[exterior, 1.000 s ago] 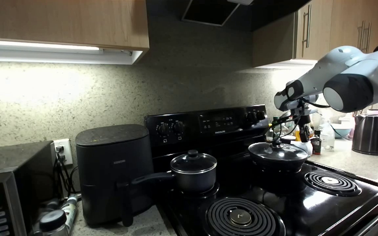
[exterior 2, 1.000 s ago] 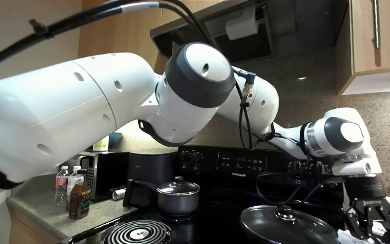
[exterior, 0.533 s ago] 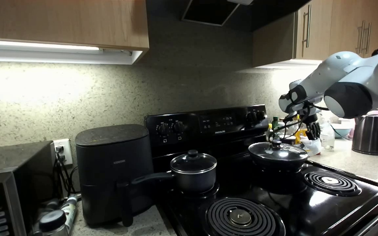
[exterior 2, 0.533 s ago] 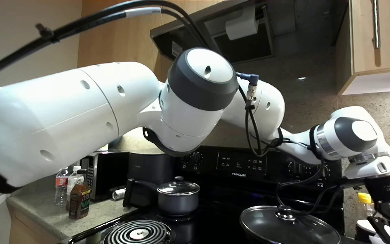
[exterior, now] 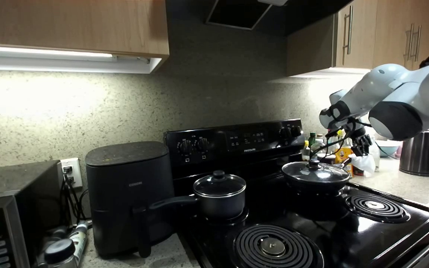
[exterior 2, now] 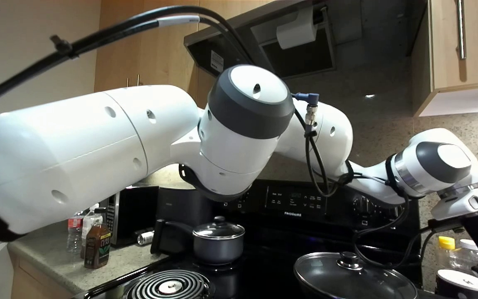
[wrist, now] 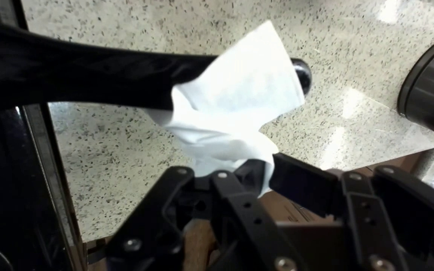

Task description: Wipe the pot with the paper towel

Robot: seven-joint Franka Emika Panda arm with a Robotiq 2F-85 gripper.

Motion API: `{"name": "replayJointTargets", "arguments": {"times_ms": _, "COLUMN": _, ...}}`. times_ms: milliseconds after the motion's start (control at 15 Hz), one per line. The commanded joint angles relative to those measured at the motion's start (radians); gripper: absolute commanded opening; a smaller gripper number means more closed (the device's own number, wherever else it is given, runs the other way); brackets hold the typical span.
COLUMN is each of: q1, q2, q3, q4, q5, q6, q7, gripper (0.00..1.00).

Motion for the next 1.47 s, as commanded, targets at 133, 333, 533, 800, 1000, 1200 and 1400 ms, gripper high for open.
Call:
{"name": "replayJointTargets", "arguments": {"times_ms": 133, "q1": 0.028, "q2": -0.157, "q3": 0.032, "q4": -0.091, "q5": 0.045, "q6": 0.041, "q7": -0.116, "gripper": 0.02}}
{"name": "replayJointTargets", "arguments": {"times_ms": 333, "q1": 0.067, "q2": -0.299, "q3": 0.038, "q4": -0.184, "q5": 0.053, "q6": 0.088, "q7": -0.254, "gripper": 0.02}}
{"name": "replayJointTargets", "arguments": {"times_ms": 533, "q1": 0.117, "q2": -0.442, "q3": 0.046, "q4": -0.286, "q5": 0.053, "q6": 0.084, "q7": -0.378, "gripper": 0.02}}
{"name": "replayJointTargets", "arguments": {"times_ms": 800, "q1": 0.212, "q2": -0.618, "q3": 0.051, "q4": -0.451, "q5": 0.028, "q6": 0.069, "q7": -0.522, "gripper": 0.02}}
{"name": "replayJointTargets", "arguments": {"times_ms": 1000, "q1": 0.202, "q2": -0.558, "q3": 0.035, "q4": -0.369, "q5": 0.035, "q6": 0.044, "q7": -0.478, "gripper": 0.07}}
{"name": "replayJointTargets", "arguments": {"times_ms": 1200, "q1": 0.211, "q2": -0.581, "q3": 0.038, "q4": -0.404, "q5": 0.034, "q6": 0.045, "q7": -0.488, "gripper": 0.07}}
{"name": "replayJointTargets", "arguments": {"times_ms": 1400, "q1": 0.219, "q2": -0.586, "q3": 0.061, "q4": -0.438, "q5": 0.042, "q6": 0.062, "q7": -0.535, "gripper": 0.02}}
